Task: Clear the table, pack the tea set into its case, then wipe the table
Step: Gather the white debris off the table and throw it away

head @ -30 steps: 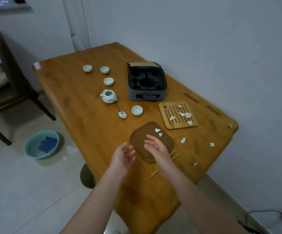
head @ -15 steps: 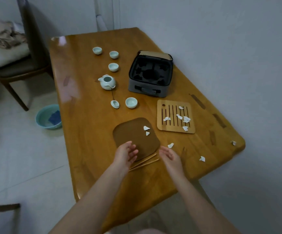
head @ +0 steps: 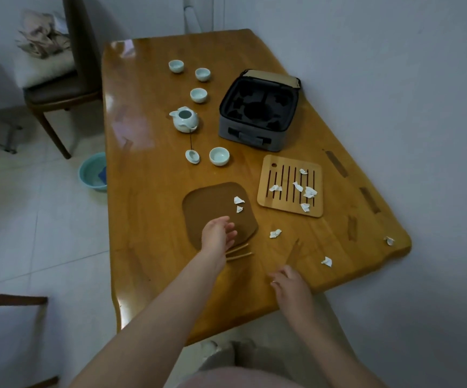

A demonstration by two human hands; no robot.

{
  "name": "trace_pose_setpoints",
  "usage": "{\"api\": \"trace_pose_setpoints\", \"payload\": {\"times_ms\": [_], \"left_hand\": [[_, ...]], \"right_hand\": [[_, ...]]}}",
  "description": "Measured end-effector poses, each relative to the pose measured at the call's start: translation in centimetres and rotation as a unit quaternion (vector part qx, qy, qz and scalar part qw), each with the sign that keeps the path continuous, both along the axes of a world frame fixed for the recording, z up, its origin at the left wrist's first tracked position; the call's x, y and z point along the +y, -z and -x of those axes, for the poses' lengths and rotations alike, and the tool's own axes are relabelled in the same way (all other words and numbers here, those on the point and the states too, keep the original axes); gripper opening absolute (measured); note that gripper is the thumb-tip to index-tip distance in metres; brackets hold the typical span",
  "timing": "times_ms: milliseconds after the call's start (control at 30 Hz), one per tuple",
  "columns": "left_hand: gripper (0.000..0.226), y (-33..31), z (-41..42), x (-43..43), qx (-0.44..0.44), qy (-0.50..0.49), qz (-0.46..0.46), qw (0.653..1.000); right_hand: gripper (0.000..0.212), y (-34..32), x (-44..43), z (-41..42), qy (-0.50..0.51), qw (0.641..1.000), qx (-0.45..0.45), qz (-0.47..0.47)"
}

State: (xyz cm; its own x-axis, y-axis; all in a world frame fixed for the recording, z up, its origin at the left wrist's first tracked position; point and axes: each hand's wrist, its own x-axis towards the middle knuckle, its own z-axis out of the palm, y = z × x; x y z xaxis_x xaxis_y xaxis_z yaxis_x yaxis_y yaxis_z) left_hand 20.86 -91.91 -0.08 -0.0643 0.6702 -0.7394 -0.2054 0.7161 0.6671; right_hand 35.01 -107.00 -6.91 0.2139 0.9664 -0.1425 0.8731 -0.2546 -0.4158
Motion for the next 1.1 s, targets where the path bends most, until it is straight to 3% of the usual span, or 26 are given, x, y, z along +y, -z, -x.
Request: {"api": "trace_pose_setpoints", "payload": {"times_ms": [133,267,400,600,767,900,1100], "left_hand": [[0.019,0.4,-1.4,0.0,0.087,0.028,-0.083,0.992],[0.018,1.2,-1.9,0.8,0.162,0.101,-0.124,0.974],[0.029,2.1,-2.0,3.0,0.281,0.223,-0.184,0.915],[0.044,3.5,-2.8,5.8,0.472,0.3,-0.224,0.798],[0.056,4.6,-3.3,6.3,0.475,0.334,-0.198,0.79],[0.049,5.3,-3.7,6.7,0.493,0.341,-0.217,0.771],[0.038,5.8,-4.6,7.6,0.508,0.369,-0.267,0.731]], "right_hand": [[0.025,0.7,0.9,-0.1,-0.03,0.998,-0.033,-0.046],[0.02,0.6,2.3,-0.9,-0.007,0.999,0.008,-0.052],[0.025,-0.7,5.6,-2.8,0.034,0.997,0.052,-0.04],[0.018,-1.1,10.1,-5.6,-0.066,0.997,0.041,-0.021],[0.023,-0.1,11.3,-6.8,-0.095,0.995,0.026,0.003],[0.033,0.2,11.8,-7.8,-0.118,0.993,0.025,0.011],[0.029,0.6,13.0,-8.4,-0.155,0.987,0.033,-0.01]]}}
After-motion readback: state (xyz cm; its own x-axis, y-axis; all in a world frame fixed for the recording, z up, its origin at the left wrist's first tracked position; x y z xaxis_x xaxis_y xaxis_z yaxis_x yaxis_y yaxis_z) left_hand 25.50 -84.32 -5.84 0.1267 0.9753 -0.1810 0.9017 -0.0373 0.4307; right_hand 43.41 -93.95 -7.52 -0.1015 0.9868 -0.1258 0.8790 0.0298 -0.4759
